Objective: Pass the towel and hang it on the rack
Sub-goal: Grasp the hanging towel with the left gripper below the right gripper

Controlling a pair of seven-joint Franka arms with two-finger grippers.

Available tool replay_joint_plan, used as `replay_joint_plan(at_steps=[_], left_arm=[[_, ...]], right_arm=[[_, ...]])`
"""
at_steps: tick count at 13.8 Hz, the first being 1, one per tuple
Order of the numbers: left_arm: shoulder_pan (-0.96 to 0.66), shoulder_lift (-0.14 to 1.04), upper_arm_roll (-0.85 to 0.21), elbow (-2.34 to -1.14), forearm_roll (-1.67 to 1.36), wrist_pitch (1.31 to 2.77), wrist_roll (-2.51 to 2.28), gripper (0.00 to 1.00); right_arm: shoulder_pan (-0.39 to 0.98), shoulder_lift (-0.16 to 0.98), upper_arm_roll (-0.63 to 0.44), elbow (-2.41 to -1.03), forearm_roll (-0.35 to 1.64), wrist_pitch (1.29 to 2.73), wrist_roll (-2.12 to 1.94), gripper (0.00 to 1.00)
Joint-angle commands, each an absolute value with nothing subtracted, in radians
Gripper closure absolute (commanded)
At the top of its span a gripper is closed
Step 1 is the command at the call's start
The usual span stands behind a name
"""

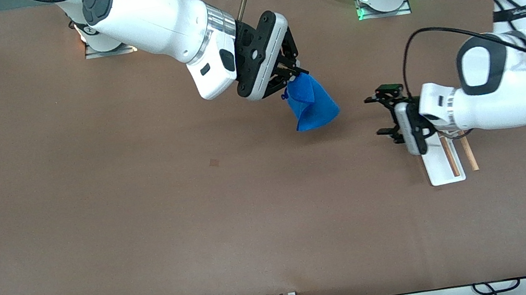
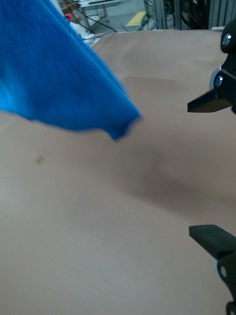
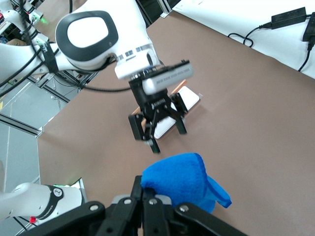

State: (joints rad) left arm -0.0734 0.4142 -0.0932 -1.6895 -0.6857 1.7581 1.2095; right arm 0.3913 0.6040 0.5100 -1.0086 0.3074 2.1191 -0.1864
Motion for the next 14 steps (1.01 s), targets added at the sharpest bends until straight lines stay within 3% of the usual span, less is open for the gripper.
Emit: replay_joint_plan(at_steps=[1,4,11,12,14], left_arm=[[-0.090,0.419,-0.136,-1.727,-0.755,1.816,1.325,0.00],[-0.089,0.413,-0.175,-1.755,-0.765,1.861,1.362,0.00],[-0.097,0.446,-0.221,-1.695,-0.778,1.987,1.376,0.00],[-0.098,0.448,-0.224,-1.684,-0.778,1.988,1.381,0.01],[-0.127,0.448,-0.224,-1.675,-0.779,1.996,1.384,0.14]], right_arm=[[0.414,0.615,0.509,-1.009,0.290,2.167,-0.170,1.00],[0.420,0.617,0.511,-1.009,0.262,2.177,-0.169,1.00],[0.419,0.618,0.509,-1.009,0.255,2.186,-0.179,1.00],[0.419,0.618,0.509,-1.009,0.255,2.187,-0.179,1.00],[0.419,0.618,0.509,-1.009,0.242,2.189,-0.178,1.00]])
